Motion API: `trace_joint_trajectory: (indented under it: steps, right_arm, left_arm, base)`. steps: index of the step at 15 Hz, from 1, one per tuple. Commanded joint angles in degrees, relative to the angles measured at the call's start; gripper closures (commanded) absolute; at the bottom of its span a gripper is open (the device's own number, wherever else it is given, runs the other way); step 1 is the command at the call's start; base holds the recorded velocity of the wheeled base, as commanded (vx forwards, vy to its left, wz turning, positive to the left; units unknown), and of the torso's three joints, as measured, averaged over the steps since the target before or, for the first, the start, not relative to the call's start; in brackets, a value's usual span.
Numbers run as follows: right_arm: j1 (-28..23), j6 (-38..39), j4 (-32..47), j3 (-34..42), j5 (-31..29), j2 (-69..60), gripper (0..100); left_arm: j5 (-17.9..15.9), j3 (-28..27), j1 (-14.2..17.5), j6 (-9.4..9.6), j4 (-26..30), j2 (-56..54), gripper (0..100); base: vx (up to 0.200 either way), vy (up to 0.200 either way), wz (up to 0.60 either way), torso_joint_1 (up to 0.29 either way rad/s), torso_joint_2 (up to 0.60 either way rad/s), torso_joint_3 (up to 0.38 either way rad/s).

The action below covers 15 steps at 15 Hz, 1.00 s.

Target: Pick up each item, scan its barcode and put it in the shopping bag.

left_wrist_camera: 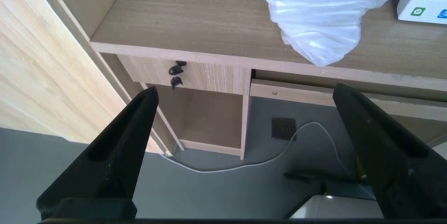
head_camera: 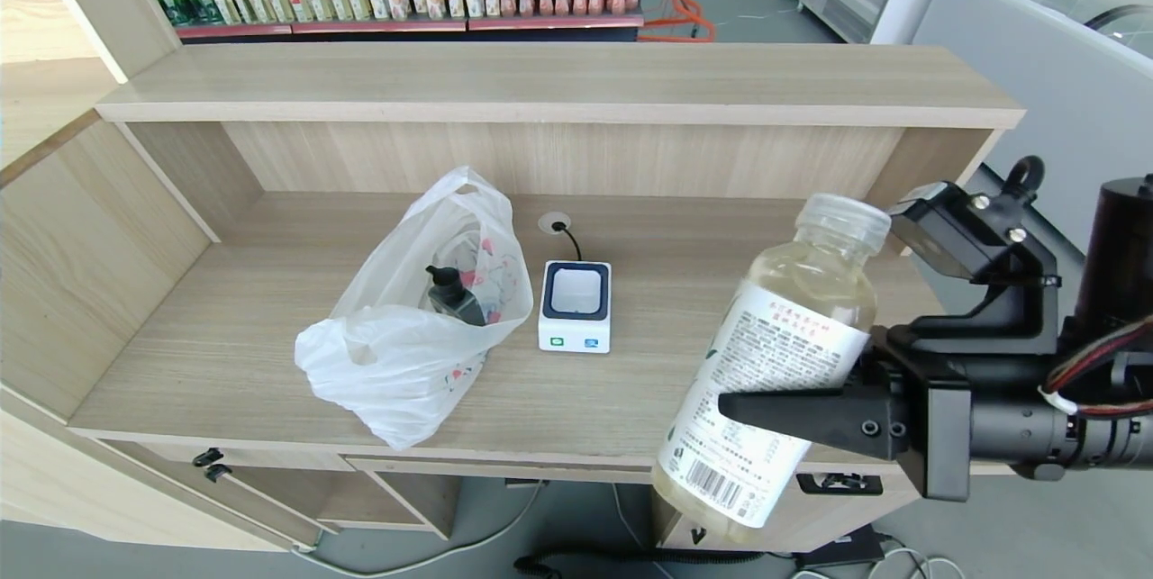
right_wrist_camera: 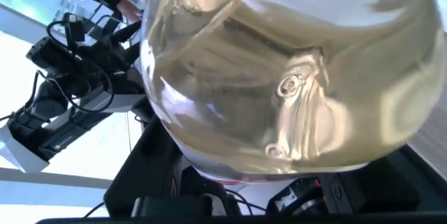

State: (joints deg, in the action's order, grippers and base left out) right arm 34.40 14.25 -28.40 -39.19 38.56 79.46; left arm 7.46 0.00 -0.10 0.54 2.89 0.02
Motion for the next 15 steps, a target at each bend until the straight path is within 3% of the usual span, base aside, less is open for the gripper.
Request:
trace_joint_trajectory:
  steps: [1, 15]
  right_arm:
    - [0.31, -0.1, 1.16, 0.35, -0.24, -3.7, 100]
    - [2.78, -0.1, 4.85, -1.41, -0.33, -5.19, 100]
  left_arm:
    - [0.01, 0.0, 0.01, -0.01, 0.01, -0.02, 0]
    - [0.01, 0.0, 0.01, -0.01, 0.01, -0.02, 0]
  base:
    - [0.0, 0.0, 0.0, 0.0, 0.0, 0.0]
    - [0.0, 0.0, 0.0, 0.0, 0.0, 0.0]
